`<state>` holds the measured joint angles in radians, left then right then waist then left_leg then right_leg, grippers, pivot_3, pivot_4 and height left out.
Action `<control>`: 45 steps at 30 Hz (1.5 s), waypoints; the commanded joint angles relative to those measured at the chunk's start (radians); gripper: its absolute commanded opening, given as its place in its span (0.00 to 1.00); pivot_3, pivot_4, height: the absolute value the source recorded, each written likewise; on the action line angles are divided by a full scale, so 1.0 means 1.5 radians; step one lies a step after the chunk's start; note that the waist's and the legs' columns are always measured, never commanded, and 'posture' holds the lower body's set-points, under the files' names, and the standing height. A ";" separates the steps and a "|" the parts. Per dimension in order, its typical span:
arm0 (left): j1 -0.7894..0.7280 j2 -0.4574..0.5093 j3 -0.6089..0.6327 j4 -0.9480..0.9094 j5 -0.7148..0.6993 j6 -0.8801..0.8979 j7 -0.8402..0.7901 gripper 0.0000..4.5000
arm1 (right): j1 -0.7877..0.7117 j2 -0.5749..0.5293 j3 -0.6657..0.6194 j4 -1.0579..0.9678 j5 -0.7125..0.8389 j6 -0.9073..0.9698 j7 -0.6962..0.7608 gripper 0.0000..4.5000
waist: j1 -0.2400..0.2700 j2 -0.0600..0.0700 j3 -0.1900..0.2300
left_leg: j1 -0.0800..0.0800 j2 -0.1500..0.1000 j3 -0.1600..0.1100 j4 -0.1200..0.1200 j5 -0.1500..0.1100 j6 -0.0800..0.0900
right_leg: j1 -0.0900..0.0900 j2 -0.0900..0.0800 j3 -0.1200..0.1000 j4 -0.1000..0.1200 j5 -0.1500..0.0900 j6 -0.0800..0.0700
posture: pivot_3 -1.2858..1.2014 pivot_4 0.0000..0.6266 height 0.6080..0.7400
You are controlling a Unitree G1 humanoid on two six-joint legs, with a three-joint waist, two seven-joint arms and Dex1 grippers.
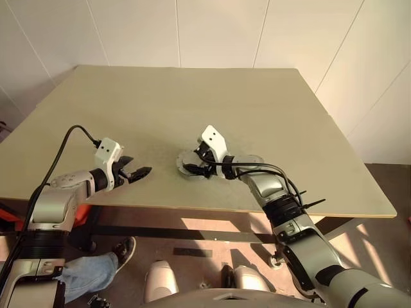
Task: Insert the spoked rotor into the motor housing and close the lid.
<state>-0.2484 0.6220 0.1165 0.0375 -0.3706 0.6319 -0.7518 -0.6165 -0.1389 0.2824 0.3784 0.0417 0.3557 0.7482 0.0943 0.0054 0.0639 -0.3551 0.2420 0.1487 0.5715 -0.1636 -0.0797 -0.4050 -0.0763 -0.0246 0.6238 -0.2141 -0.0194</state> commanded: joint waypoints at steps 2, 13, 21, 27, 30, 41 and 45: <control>-0.003 0.003 0.007 -0.021 -0.002 -0.007 0.003 1.00 | -0.016 -0.001 -0.002 0.006 -0.003 -0.008 -0.001 0.67 | 0.000 0.000 0.000 | 0.001 0.000 0.000 0.000 0.000 0.000 | 0.001 0.000 0.000 0.000 0.000 0.000 | 0.52 0.00 1.00; 0.001 -0.001 0.003 -0.027 -0.003 -0.005 0.004 1.00 | -0.032 0.000 -0.009 0.049 -0.007 -0.007 -0.008 0.67 | 0.000 0.000 0.000 | 0.003 0.000 0.000 0.000 0.000 0.000 | 0.002 0.000 0.000 0.000 0.000 0.000 | 0.52 0.00 1.00; 0.002 -0.004 0.003 -0.030 -0.005 -0.002 0.006 1.00 | -0.021 -0.010 0.005 0.043 -0.011 0.000 0.011 0.67 | 0.000 0.000 0.000 | 0.003 0.000 0.000 0.000 0.000 0.000 | 0.002 0.000 0.000 0.000 -0.002 0.003 | 0.52 0.00 1.00; -0.005 -0.023 0.001 -0.040 -0.014 0.013 0.017 1.00 | -0.016 -0.010 0.013 0.059 -0.018 0.007 0.004 0.67 | 0.000 -0.001 -0.001 | 0.004 0.000 0.000 0.000 0.000 0.000 | 0.003 0.000 0.000 0.000 -0.001 0.002 | 0.52 0.00 1.00; -0.006 -0.029 -0.003 -0.045 -0.011 0.016 0.018 1.00 | -0.017 -0.011 0.014 0.067 -0.021 0.009 0.002 0.67 | 0.000 -0.001 -0.001 | 0.004 0.000 0.000 0.000 0.000 0.000 | 0.003 0.000 0.000 0.000 -0.001 0.002 | 0.52 0.00 1.00; -0.003 -0.032 -0.004 -0.057 -0.013 0.025 0.020 1.00 | -0.010 -0.032 0.023 0.065 -0.024 0.020 0.018 0.67 | 0.001 -0.002 -0.002 | 0.004 -0.001 0.000 0.000 0.000 0.000 | 0.004 0.000 0.000 0.000 -0.002 0.004 | 0.52 0.00 1.00; -0.002 -0.031 -0.003 -0.057 -0.014 0.025 0.019 1.00 | -0.011 -0.040 0.017 0.037 -0.017 0.024 0.026 0.67 | 0.002 -0.002 -0.002 | 0.004 -0.001 0.000 0.000 0.000 0.000 | 0.004 0.000 0.001 -0.001 -0.002 0.003 | 0.52 0.00 1.00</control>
<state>-0.2361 0.5733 0.1048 -0.0110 -0.3796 0.6741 -0.7236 -0.6509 -0.1635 0.3038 0.4248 0.0362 0.3592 0.7812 0.0969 0.0025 0.0613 -0.3493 0.2406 0.1486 0.5711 -0.1639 -0.0792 -0.3986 -0.0768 -0.0238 0.6228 -0.2169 -0.0148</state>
